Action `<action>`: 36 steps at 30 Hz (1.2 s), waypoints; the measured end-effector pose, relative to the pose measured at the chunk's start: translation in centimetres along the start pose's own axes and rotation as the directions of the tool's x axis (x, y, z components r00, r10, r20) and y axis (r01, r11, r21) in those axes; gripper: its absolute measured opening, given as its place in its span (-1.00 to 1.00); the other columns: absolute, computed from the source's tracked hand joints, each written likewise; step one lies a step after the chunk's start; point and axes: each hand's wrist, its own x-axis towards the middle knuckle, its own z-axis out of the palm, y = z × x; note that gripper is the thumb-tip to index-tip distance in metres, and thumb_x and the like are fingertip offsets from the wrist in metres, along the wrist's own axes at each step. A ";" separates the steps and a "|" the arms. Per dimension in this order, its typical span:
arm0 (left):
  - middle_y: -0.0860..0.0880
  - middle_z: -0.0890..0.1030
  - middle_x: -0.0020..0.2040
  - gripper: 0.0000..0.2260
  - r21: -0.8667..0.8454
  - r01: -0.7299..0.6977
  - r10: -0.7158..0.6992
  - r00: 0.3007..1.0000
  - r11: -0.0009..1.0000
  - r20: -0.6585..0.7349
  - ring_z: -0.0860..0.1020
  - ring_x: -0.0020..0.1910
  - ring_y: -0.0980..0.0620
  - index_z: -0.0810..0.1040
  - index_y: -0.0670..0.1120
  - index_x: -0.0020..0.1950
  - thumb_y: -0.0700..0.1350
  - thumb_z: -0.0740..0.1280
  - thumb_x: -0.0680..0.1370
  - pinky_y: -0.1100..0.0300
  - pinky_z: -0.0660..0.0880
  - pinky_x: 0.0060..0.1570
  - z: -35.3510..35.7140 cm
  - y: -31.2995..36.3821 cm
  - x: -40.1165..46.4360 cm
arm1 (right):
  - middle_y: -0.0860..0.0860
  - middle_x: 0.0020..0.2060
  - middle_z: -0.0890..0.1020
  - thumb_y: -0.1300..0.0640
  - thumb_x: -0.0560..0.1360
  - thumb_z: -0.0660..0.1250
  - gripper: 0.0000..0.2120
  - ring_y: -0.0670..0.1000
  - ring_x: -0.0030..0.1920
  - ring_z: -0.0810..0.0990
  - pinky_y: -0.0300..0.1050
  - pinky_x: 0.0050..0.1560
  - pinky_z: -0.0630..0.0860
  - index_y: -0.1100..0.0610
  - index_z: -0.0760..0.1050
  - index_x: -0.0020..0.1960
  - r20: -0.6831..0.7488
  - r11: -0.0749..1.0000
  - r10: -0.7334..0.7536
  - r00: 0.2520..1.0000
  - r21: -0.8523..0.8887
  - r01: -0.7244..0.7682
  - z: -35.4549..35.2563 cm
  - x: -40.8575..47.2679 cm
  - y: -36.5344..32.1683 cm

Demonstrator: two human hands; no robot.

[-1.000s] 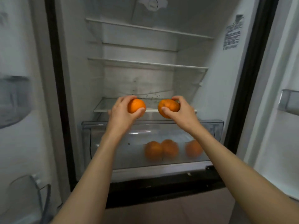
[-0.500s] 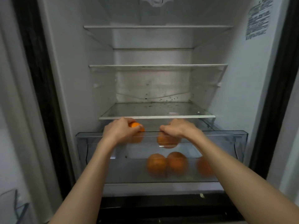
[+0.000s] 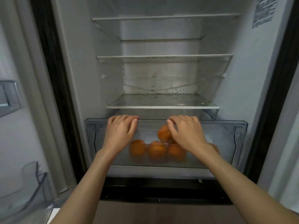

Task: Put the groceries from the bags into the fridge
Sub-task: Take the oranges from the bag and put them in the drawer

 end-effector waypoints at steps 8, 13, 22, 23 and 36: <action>-0.11 0.47 0.33 -0.58 0.031 -0.113 0.114 0.993 0.993 -0.027 0.36 0.37 -0.13 0.43 -0.04 0.34 0.03 0.07 0.54 -0.11 0.09 0.42 0.6 -0.1 -2.9 | 0.20 0.22 0.53 0.04 0.48 0.08 -0.55 0.17 0.25 0.49 0.09 0.37 0.25 0.15 0.47 0.29 -0.184 1.000 -0.022 0.983 -0.011 0.021 0.8 -4.1 1.6; -0.07 0.42 0.38 -0.57 0.032 -0.112 0.113 0.993 0.993 -0.033 0.28 0.43 -0.05 0.40 -0.01 0.38 0.04 0.05 0.55 -0.05 0.02 0.45 0.7 -0.3 -3.2 | 0.23 0.20 0.52 0.08 0.49 0.11 -0.55 0.20 0.27 0.46 0.10 0.40 0.21 0.15 0.42 0.34 -0.221 0.999 -0.013 0.975 -0.038 0.005 1.4 -4.9 2.0; -0.06 0.38 0.41 -0.51 0.008 -0.095 0.095 0.995 0.995 -0.006 0.22 0.46 -0.04 0.36 0.01 0.40 0.12 -0.02 0.53 -0.01 -0.06 0.46 1.7 -0.6 -1.5 | 0.22 0.29 0.48 0.09 0.49 0.22 -0.53 0.21 0.36 0.39 0.12 0.39 0.14 0.14 0.36 0.39 -0.137 0.996 -0.010 0.990 -0.091 -0.002 2.0 -3.5 2.3; -0.06 0.37 0.42 -0.49 0.004 -0.088 0.088 0.996 0.996 0.005 0.22 0.46 -0.04 0.36 0.01 0.40 0.13 -0.03 0.52 0.00 -0.07 0.46 1.9 -0.7 -1.0 | 0.23 0.30 0.46 0.13 0.48 0.28 -0.51 0.21 0.38 0.36 0.11 0.40 0.11 0.14 0.35 0.40 -0.121 0.997 -0.003 0.993 -0.079 -0.007 2.3 -3.1 2.4; -0.05 0.17 0.52 -0.53 0.053 -0.074 0.066 0.988 0.996 0.140 0.04 0.51 -0.04 0.17 0.02 0.49 0.05 0.14 0.59 0.00 -0.15 0.46 5.5 -1.6 3.4 | 0.13 0.49 0.17 0.14 0.56 0.21 -0.45 0.09 0.52 0.00 -0.02 0.47 -0.17 0.04 0.11 0.50 0.012 0.999 0.047 0.999 0.002 -0.047 5.3 1.1 4.5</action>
